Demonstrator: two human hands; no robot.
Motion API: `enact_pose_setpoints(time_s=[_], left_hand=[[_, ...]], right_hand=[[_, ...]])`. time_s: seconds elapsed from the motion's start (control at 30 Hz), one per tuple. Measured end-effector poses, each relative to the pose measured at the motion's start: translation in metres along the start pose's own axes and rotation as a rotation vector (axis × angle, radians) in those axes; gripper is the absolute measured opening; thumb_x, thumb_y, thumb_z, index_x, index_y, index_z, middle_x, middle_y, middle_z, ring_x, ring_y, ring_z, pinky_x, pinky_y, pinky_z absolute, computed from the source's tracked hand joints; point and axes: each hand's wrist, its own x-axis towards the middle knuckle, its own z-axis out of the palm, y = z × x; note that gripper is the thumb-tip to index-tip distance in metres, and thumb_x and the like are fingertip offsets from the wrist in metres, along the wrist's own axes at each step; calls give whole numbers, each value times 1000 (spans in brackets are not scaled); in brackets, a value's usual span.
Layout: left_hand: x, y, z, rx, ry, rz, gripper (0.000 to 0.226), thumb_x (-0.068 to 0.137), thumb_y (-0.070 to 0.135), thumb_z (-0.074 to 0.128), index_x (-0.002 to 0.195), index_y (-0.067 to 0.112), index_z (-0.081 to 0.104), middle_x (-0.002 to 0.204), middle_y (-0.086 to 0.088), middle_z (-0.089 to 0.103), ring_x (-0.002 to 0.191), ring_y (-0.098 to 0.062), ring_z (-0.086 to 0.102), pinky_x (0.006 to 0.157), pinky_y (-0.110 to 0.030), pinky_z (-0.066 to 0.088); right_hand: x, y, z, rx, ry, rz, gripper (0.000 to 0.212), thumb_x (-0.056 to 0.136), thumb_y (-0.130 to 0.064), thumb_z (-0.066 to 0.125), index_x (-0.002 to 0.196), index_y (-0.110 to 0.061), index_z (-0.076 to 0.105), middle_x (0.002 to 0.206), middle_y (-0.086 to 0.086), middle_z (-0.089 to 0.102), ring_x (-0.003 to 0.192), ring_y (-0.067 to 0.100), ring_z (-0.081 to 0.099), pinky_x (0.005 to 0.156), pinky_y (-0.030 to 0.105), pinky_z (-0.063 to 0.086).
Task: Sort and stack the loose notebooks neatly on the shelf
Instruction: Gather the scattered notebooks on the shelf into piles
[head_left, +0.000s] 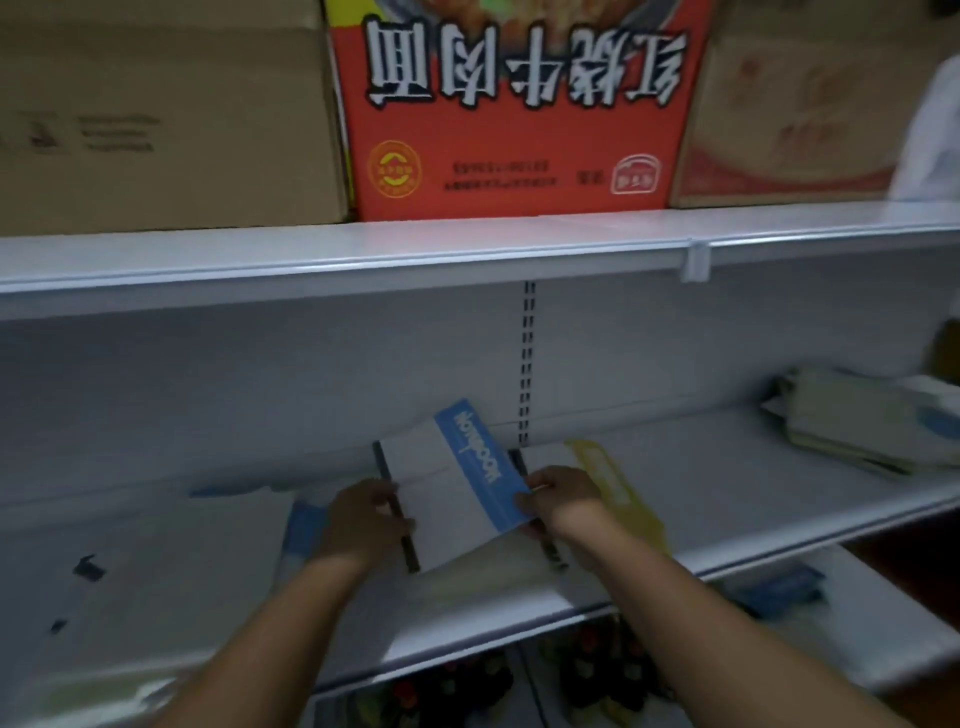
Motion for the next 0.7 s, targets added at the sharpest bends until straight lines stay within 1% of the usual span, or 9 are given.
enact_pose_setpoints(time_s=[0.07,0.13,0.17,0.27,0.33,0.43,0.53,0.6,0.7], left_hand=[[2,31,45,-119,-68,47,48,73,1,72,120,5,60,124,-12,60,105,-20,56,93,-24,43],[4,56,85,-134,-152,91,50,73,2,72,121,6,59,126,-11,60,110,-22,58,96,-24,43],[4,67,101,-113,-193,107,49,74,4,71,122,6,59,127,-11,60,112,-22,58,95,-22,42],[5,84,134,37,-256,159,40,81,13,64,121,11,61,127,-7,60,112,-21,58,93,-20,43],[4,84,136,171,-244,187,34,85,19,56,118,14,61,127,-6,59,111,-21,57,95,-27,46],[9,64,103,315,-129,191,38,90,27,49,127,17,53,136,-2,52,122,-19,50,99,-25,39],[16,25,36,396,44,91,37,90,24,49,125,14,54,135,-4,52,123,-19,48,98,-24,37],[15,-10,-17,502,180,-63,36,84,25,52,119,14,58,131,-7,55,121,-24,50,97,-30,40],[2,-53,-75,722,136,-356,54,84,39,52,133,18,45,140,-7,43,131,-27,37,103,-39,36]], right_hand=[[-4,24,-51,-37,133,13,13,80,-5,67,92,-5,61,81,14,62,57,20,60,48,25,51],[-7,46,-92,-171,244,10,15,76,-10,70,90,-5,66,67,7,63,49,15,59,52,25,51],[-8,54,-108,-254,275,17,15,75,-13,71,88,-7,68,63,4,63,52,15,59,57,28,52],[-7,74,-130,-393,290,60,21,74,-21,72,92,-9,70,76,5,66,74,21,62,67,27,44],[-2,84,-132,-545,254,95,27,73,-26,73,93,-8,70,85,7,66,88,23,64,68,21,39],[8,79,-120,-780,225,80,39,71,-31,72,101,-6,65,103,15,63,98,30,61,74,26,48],[15,49,-83,-786,174,-50,41,78,-32,68,111,-10,60,116,17,54,99,31,59,78,28,48],[18,25,-39,-698,60,-181,34,82,-32,65,111,-15,60,119,11,55,102,26,58,80,25,46],[9,-2,28,-582,-102,-330,27,85,-30,62,109,-18,61,111,3,57,100,17,56,78,21,40]])
